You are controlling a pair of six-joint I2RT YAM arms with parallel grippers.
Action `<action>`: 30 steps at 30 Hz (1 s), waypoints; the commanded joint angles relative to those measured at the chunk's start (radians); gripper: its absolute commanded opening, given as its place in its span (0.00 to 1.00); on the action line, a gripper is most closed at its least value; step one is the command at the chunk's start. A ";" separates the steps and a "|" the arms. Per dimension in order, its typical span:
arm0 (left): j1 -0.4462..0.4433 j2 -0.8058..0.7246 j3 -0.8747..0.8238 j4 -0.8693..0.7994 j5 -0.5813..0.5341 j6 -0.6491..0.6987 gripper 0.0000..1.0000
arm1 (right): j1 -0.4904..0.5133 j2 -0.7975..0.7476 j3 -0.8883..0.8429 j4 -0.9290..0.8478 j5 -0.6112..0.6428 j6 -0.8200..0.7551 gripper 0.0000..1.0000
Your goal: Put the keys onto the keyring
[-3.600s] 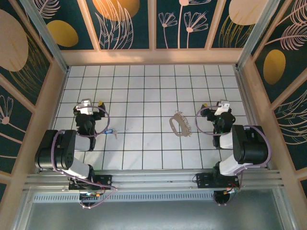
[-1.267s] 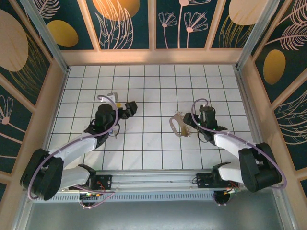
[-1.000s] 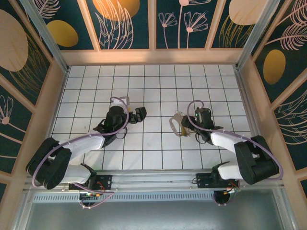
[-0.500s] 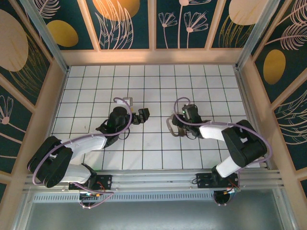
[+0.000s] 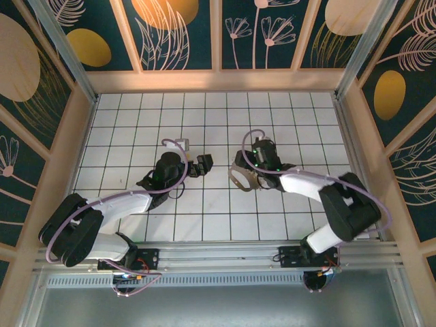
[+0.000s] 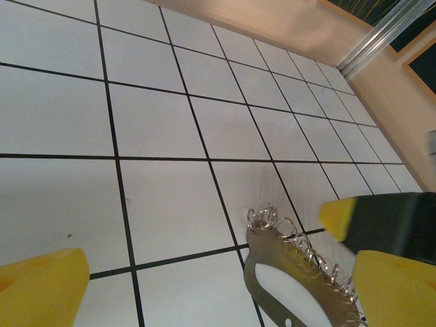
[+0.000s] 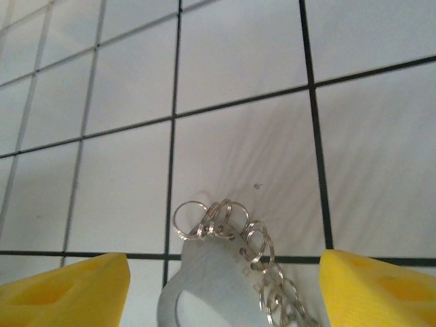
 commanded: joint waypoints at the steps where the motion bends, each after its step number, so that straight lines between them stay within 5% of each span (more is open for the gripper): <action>1: -0.009 -0.020 0.020 -0.002 0.017 -0.013 0.99 | 0.003 -0.139 -0.076 -0.078 0.050 0.026 0.80; 12: -0.032 -0.036 0.026 -0.015 0.051 -0.025 0.99 | 0.023 -0.437 -0.351 -0.123 -0.106 0.124 0.89; 30: -0.045 -0.050 0.055 -0.053 0.030 -0.013 0.99 | 0.029 -0.404 -0.386 -0.074 -0.185 0.142 0.81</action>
